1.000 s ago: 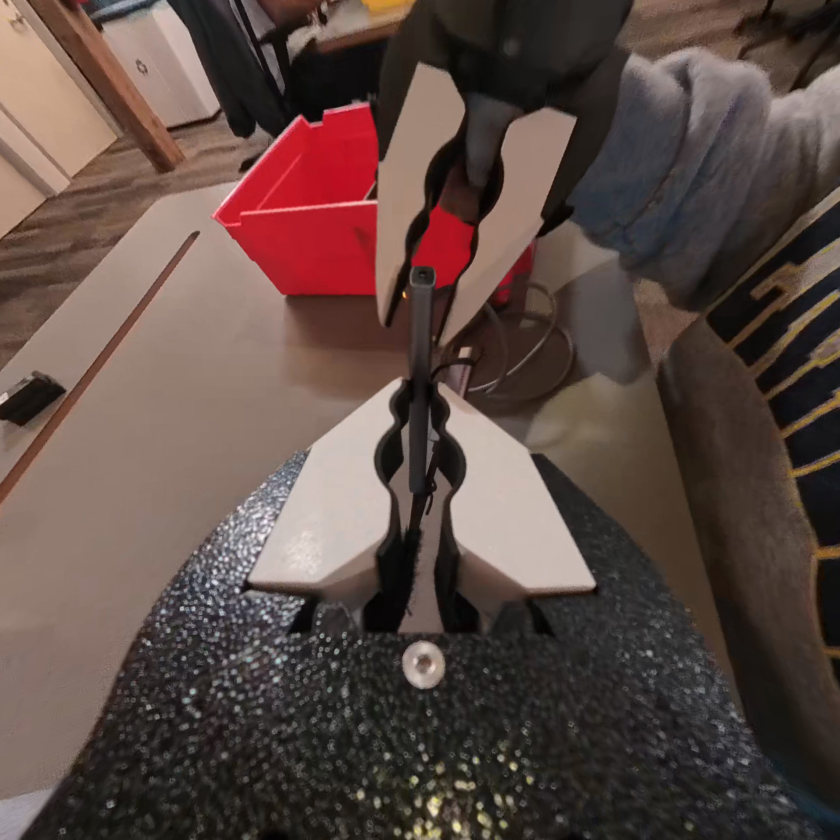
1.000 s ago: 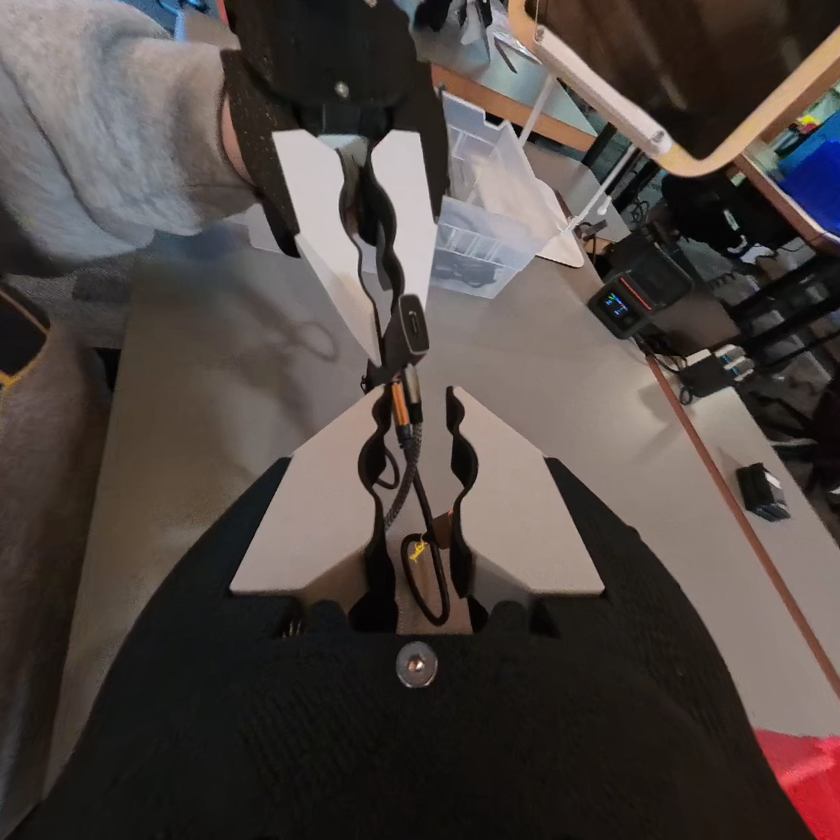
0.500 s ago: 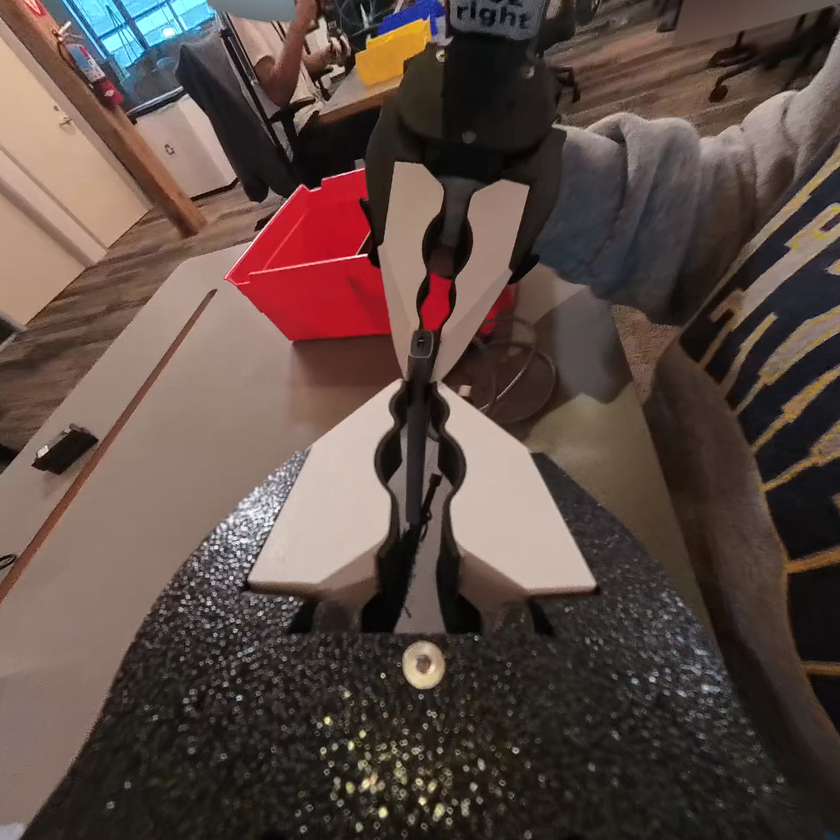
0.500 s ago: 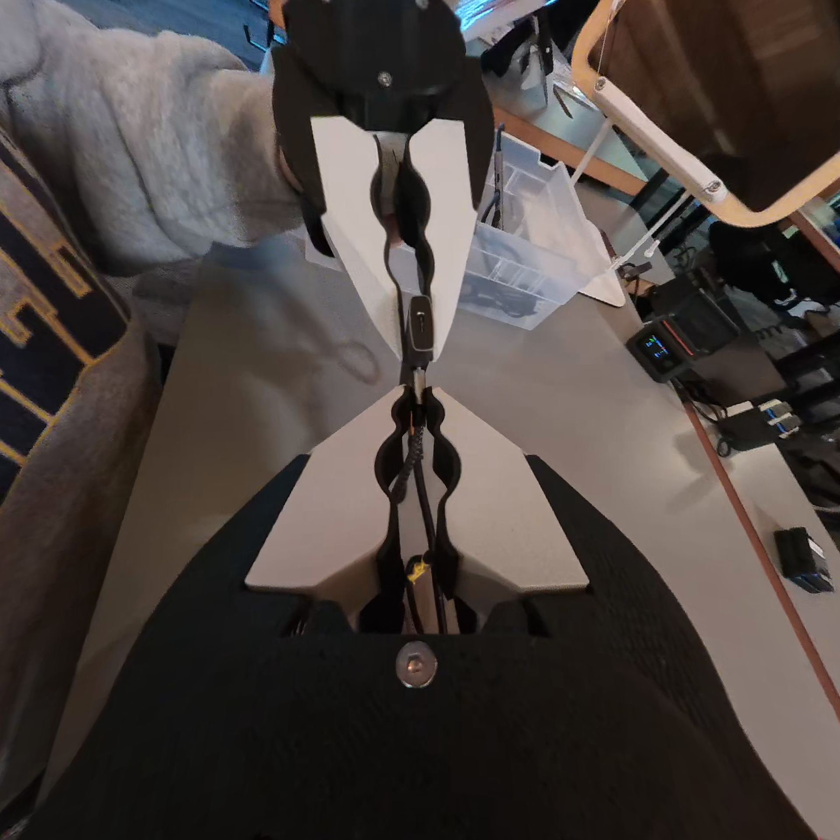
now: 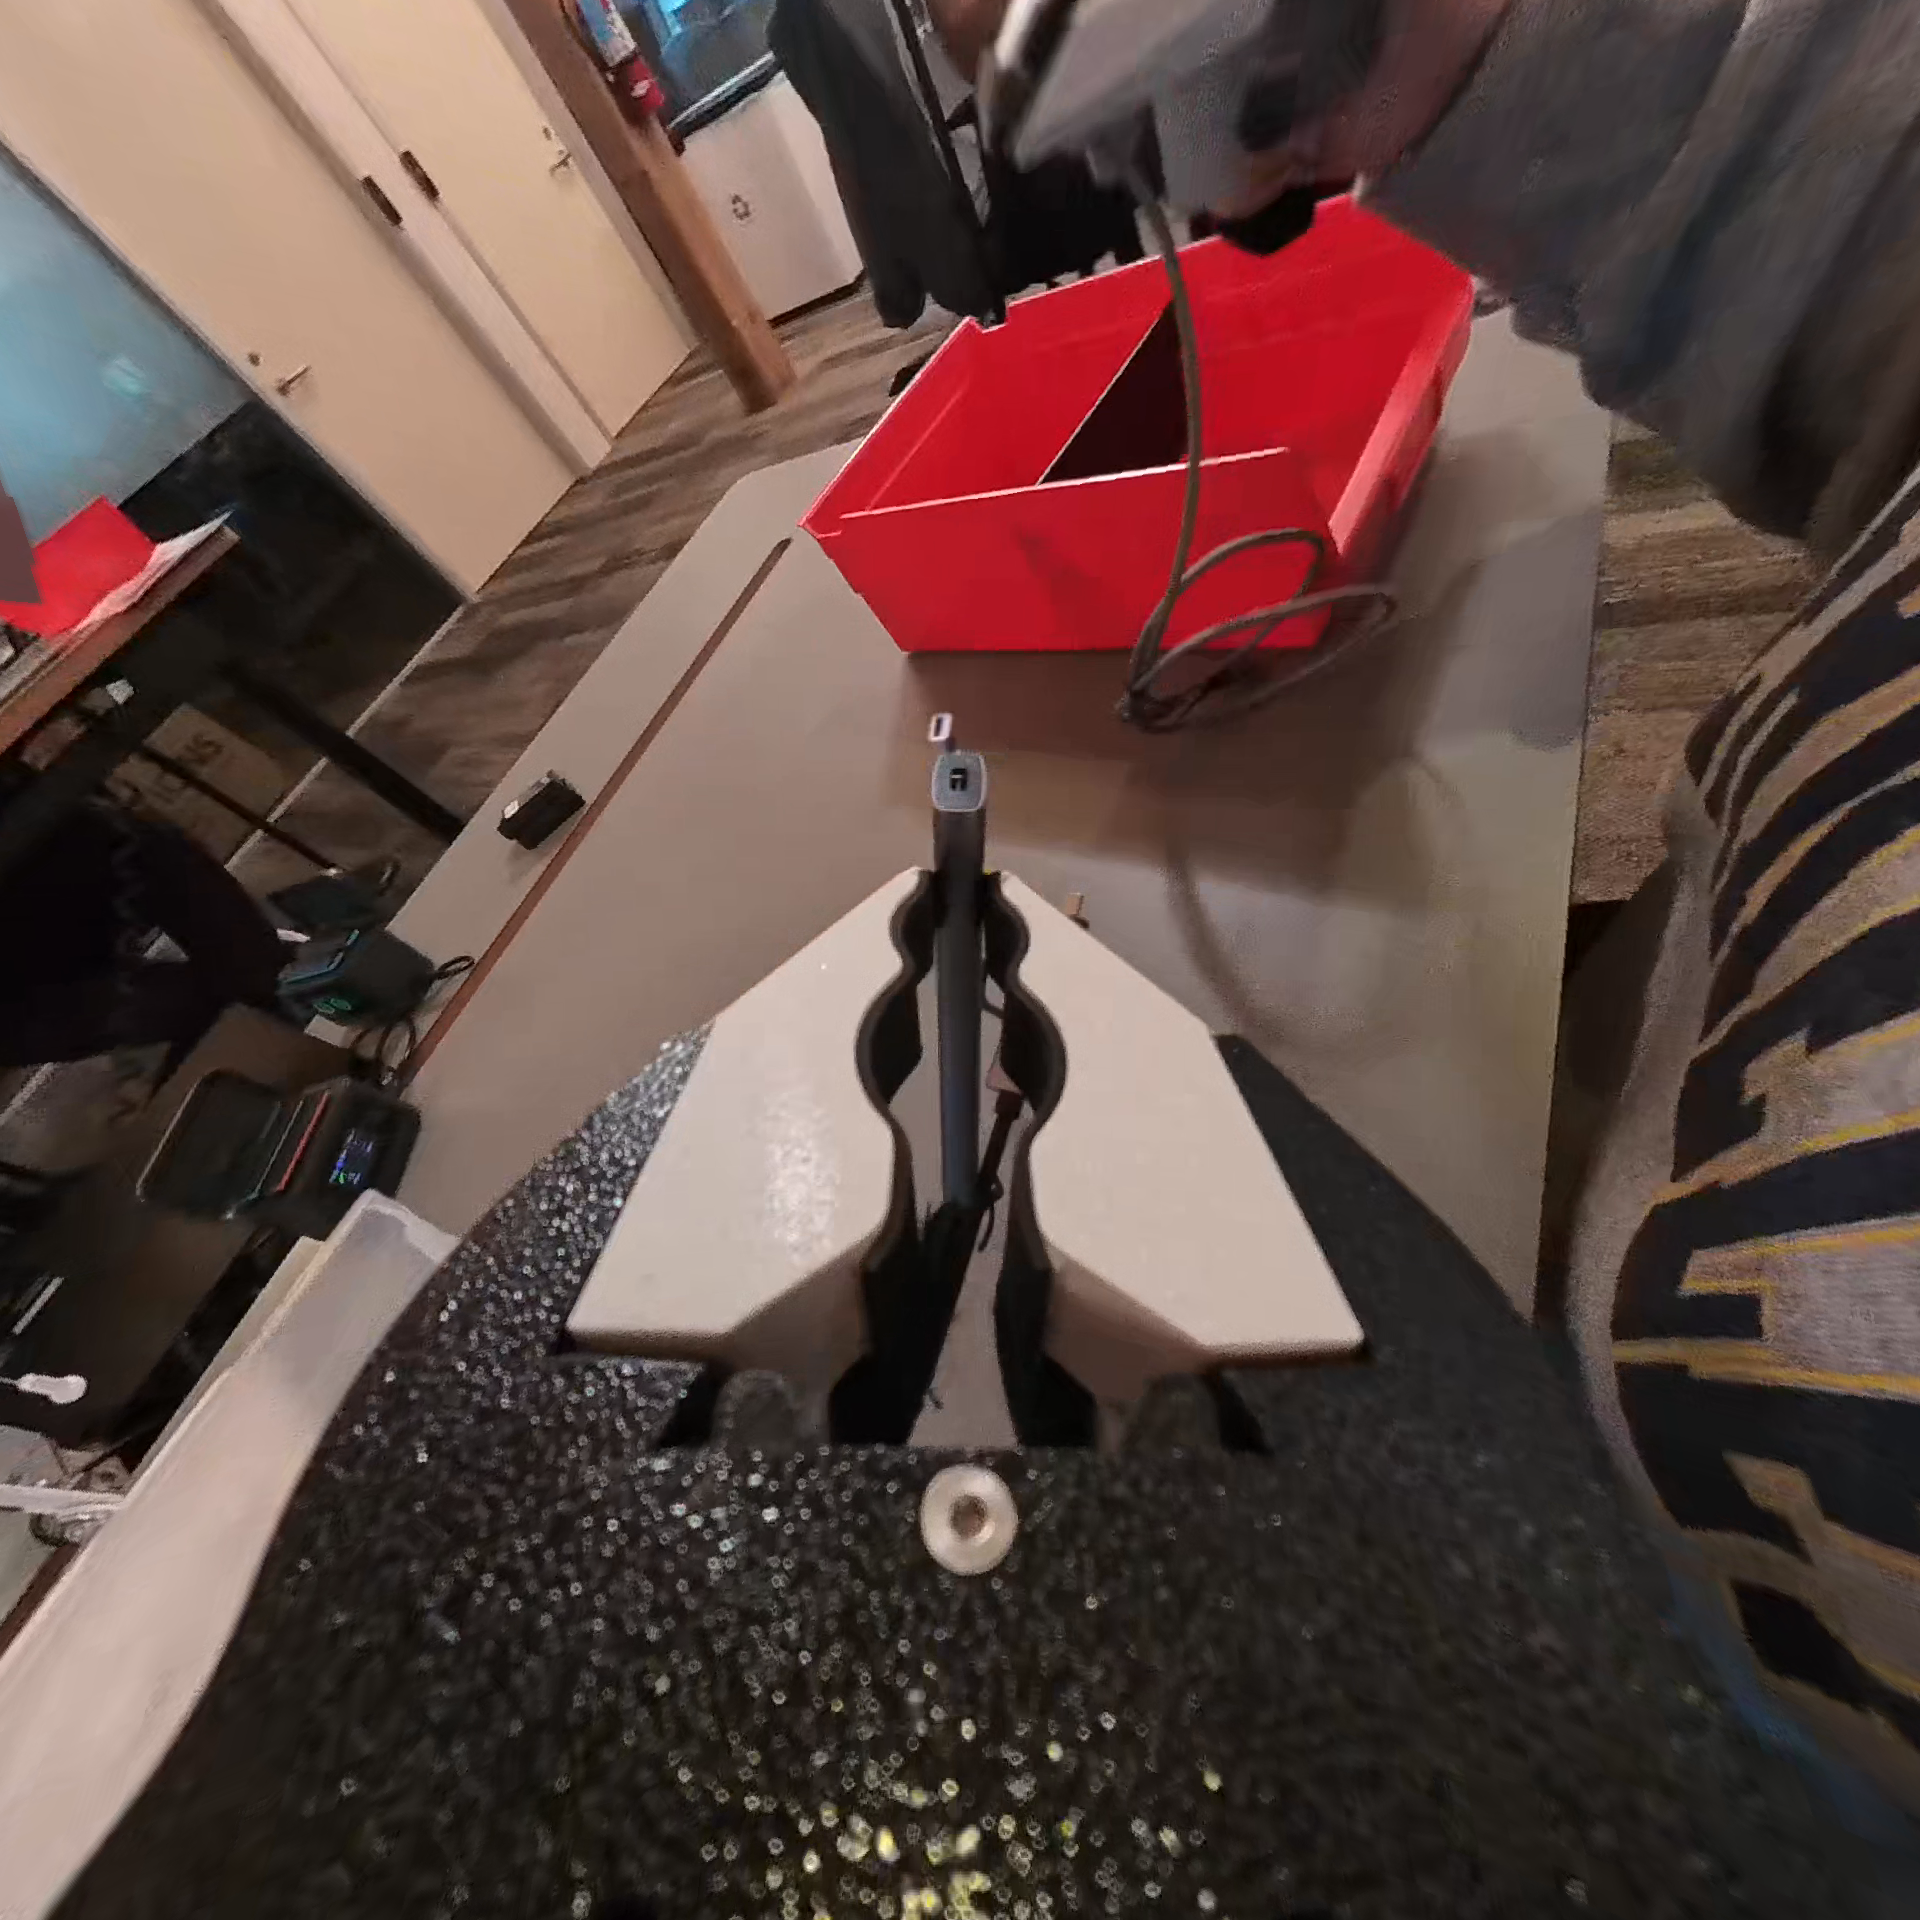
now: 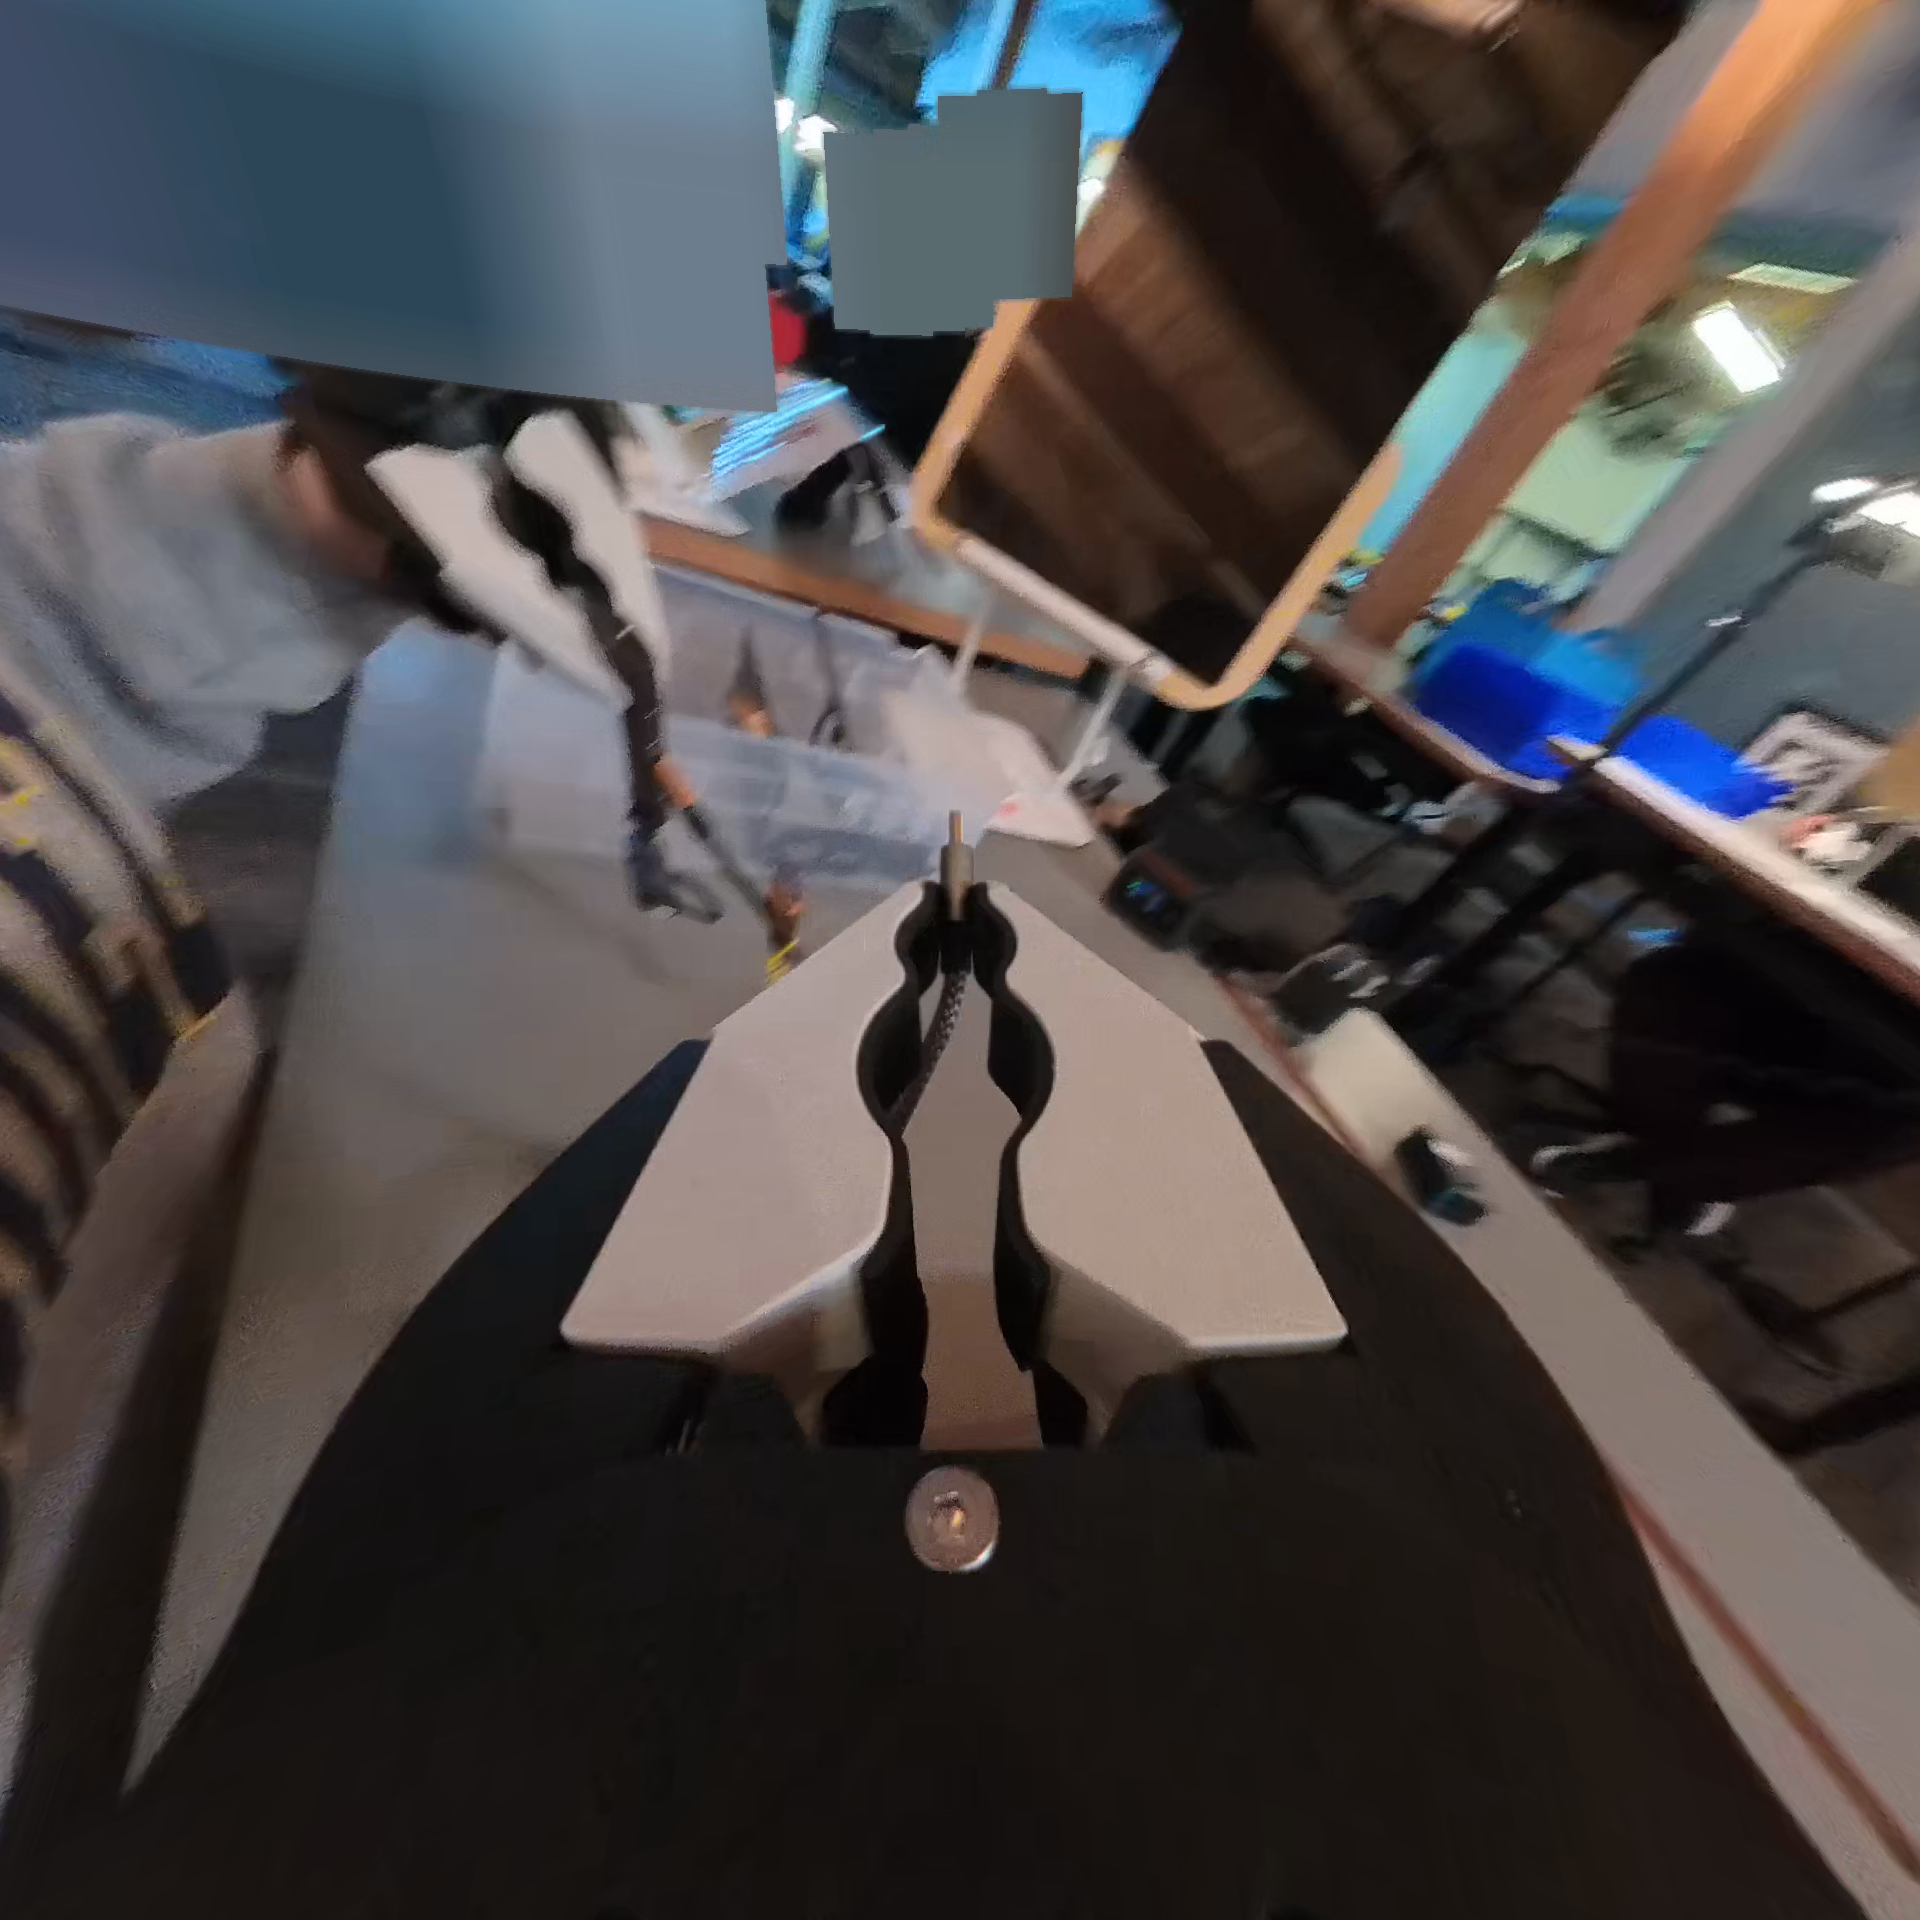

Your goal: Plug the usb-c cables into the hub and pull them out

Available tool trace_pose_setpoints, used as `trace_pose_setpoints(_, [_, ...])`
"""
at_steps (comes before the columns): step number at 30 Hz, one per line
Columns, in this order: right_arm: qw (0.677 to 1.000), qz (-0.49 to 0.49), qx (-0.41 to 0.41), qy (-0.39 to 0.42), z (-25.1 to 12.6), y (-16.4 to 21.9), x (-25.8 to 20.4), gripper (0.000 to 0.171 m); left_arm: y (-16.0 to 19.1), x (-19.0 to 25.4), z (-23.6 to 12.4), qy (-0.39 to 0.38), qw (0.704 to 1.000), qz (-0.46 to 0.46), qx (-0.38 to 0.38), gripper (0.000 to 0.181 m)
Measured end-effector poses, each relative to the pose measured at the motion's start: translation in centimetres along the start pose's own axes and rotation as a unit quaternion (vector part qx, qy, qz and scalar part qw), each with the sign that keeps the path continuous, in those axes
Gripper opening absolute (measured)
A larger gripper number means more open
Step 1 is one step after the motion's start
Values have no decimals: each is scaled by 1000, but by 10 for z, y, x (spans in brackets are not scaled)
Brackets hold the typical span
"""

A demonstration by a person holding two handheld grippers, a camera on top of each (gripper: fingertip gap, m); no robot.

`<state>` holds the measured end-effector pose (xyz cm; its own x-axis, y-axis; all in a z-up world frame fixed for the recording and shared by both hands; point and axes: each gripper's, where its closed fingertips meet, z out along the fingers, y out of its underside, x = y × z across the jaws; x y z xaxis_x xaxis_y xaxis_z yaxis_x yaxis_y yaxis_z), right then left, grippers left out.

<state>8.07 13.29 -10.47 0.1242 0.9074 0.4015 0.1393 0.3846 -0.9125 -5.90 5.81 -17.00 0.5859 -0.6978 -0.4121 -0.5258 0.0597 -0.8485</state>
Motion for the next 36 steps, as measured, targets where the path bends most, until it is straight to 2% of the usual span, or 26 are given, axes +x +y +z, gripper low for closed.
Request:
trace_pose_setpoints(4, [993,-70,-14,90,-8,-42,44,4,3,-6,4,-33,999,-26,11,6])
trace_pose_setpoints(11, [971,-146,43,186,-62,-165,111,4,6,-11,6,-34,996,-73,44,6])
trace_pose_setpoints(14, [963,-159,19,218,-79,-182,144,4,5,-15,9,-35,994,-83,53,6])
trace_pose_setpoints(17, [959,-146,-12,241,-94,-179,170,4,4,-14,12,-30,994,-84,56,6])
trace_pose_setpoints(22, [964,-87,-32,248,-119,-142,174,4,-1,-24,16,-45,991,-100,73,6])
trace_pose_setpoints(28, [967,-21,-51,250,-144,-61,143,4,-9,-39,32,-44,985,-133,102,6])
trace_pose_setpoints(30, [966,0,-97,241,-142,-17,127,4,-11,-40,38,-42,985,-131,105,6])
trace_pose_setpoints(34, [950,24,-255,181,-124,90,84,5,-17,-42,47,-31,982,-138,128,6])
trace_pose_setpoints(35, [941,25,-295,166,-122,109,75,8,-20,-42,48,-22,980,-143,139,6])
trace_pose_setpoints(36, [929,19,-331,164,-120,120,70,17,-24,-41,49,-11,977,-150,152,6])
